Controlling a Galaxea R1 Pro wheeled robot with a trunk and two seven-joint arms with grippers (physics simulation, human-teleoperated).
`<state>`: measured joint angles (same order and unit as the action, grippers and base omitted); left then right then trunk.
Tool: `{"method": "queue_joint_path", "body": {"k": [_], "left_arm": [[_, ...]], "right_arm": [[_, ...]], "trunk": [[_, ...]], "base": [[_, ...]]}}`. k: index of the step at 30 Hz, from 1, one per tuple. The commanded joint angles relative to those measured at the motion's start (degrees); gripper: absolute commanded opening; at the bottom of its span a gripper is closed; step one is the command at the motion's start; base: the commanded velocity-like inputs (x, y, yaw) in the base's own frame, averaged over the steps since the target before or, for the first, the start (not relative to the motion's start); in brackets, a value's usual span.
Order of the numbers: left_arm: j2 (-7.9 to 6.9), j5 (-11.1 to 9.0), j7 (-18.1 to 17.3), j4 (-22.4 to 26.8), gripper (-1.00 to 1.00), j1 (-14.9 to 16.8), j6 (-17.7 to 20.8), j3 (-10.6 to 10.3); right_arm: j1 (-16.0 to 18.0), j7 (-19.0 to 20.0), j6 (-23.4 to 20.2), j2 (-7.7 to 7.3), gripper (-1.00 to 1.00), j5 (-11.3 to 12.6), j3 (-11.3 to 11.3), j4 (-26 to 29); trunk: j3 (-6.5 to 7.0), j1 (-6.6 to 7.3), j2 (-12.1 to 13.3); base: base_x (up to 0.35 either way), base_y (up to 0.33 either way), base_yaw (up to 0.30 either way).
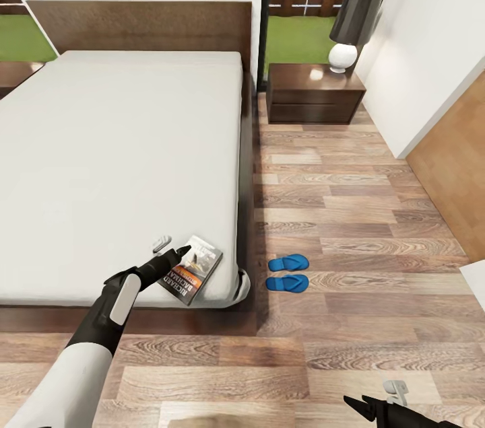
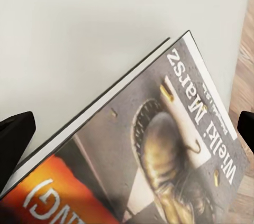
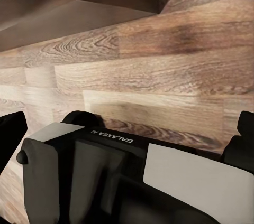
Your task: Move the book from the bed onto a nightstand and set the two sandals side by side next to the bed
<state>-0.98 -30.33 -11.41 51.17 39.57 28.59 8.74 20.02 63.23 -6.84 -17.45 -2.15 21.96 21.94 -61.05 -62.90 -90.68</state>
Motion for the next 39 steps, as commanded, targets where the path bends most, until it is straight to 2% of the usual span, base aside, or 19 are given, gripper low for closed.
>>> {"method": "queue_joint_path", "body": {"k": [1, 39], "left_arm": [[0.02, 0.1, 0.0, 0.0, 1.00, 0.0, 0.5, 0.1], [-0.07, 0.0, 0.0, 0.0, 1.00, 0.0, 0.5, 0.2]], "right_arm": [[0.0, 0.4, -0.6, 0.04, 1.00, -0.2, 0.4, 0.0], [0.0, 0.3, -0.6, 0.04, 1.00, -0.2, 0.4, 0.0]], "trunk": [[-0.04, 0.00, 0.0], [-0.04, 0.00, 0.0]], "base": [[0.000, 0.000, 0.000], [-0.018, 0.000, 0.000]]}}
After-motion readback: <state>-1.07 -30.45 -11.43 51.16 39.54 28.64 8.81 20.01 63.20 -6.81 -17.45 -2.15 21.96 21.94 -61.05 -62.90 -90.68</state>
